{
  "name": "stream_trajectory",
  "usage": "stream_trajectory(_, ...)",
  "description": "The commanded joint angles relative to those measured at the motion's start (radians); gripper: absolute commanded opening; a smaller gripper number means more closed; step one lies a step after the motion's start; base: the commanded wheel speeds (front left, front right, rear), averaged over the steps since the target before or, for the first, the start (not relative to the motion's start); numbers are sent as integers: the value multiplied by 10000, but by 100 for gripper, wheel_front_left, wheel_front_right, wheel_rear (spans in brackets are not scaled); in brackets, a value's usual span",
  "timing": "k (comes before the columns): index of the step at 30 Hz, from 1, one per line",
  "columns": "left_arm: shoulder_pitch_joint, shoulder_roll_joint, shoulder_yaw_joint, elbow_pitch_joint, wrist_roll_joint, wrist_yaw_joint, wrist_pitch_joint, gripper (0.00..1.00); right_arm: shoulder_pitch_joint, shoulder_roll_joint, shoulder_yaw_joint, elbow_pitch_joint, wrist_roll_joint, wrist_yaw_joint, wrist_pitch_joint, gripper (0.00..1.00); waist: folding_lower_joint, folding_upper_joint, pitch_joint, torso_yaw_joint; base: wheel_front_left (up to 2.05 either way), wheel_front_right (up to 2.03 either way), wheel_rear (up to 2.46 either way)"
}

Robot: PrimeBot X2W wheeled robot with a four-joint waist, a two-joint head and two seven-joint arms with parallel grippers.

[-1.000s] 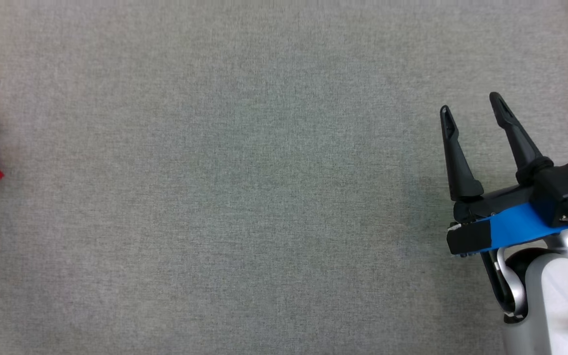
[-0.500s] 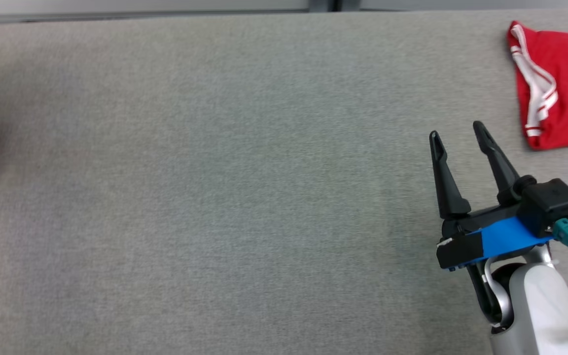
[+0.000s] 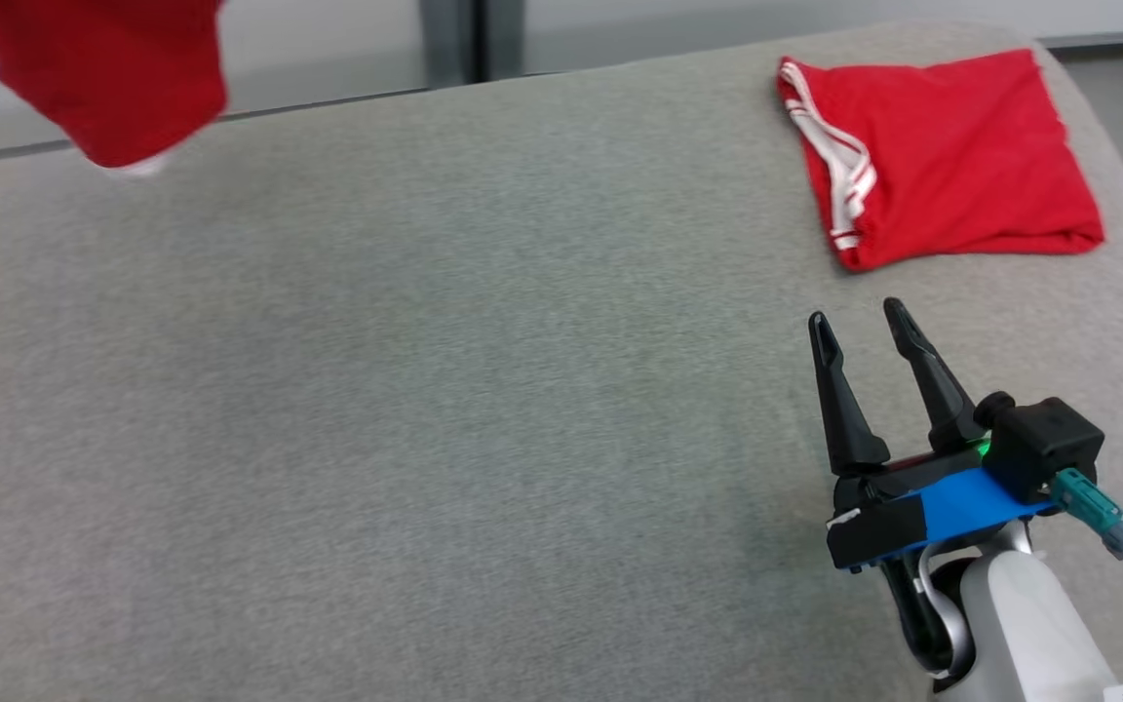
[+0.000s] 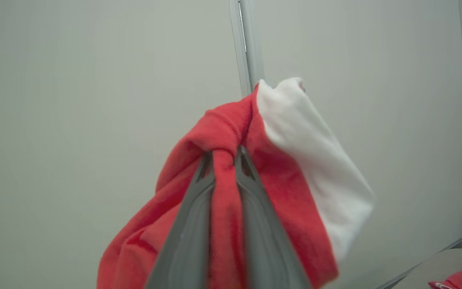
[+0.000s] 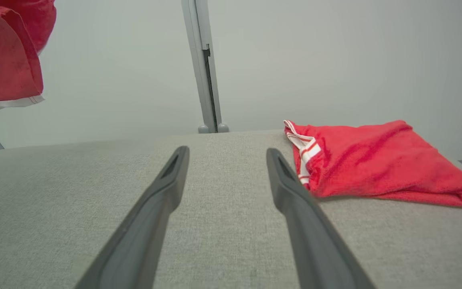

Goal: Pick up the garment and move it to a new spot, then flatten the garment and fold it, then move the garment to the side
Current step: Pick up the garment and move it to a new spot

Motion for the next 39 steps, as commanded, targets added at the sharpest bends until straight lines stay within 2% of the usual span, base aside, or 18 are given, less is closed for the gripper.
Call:
stream_trajectory(1, -64, -53, -110, -556, 90, 149, 217, 0, -81, -15, 133, 157, 186, 1, -150, 100, 1, 0, -107, -448, 0, 0, 0)
stream_trajectory(7, 548, -98, -456, -1787, 116, 425, 685, 0, -185, -14, 371, 511, 551, 1, -488, 100, 1, 0, 98, -1062, 0, 0, 0)
stream_trajectory(13, 1820, -531, -855, -2188, -126, 725, 550, 0, -157, -15, 253, 793, 602, 1, -664, 100, 1, 0, 68, -1141, 0, 0, 0)
stream_trajectory(21, 3765, -1362, -1731, -1682, -277, 930, 84, 0, -281, -17, 3, 958, 433, 1, -720, 100, 1, 0, -26, -838, 0, 0, 0)
stream_trajectory(30, 5286, -2270, -2861, -357, -255, 584, -447, 0, -289, -17, 27, 1157, 416, 1, -748, 100, 1, 0, -66, -565, 0, 0, 0)
stream_trajectory(31, 5354, -2383, -2991, -197, -235, 561, -492, 18, -301, -17, 23, 1184, 404, 1, -747, 100, 1, 0, -81, -541, 0, 0, 0)
stream_trajectory(32, 5407, -2458, -3069, -72, -183, 525, -554, 76, -307, -17, 16, 1207, 393, 1, -747, 100, 1, 0, -98, -515, 0, 0, 0)
stream_trajectory(33, 5442, -2561, -3119, 39, -165, 501, -610, 100, -302, -17, 4, 1237, 381, 1, -750, 100, 1, 0, -129, -475, 0, 0, 0)
stream_trajectory(39, 5304, -2869, -2869, 200, -6, 651, -1091, 100, -161, -17, -7, 1488, 378, 1, -763, 100, 1, 0, -403, -248, 0, 0, 0)
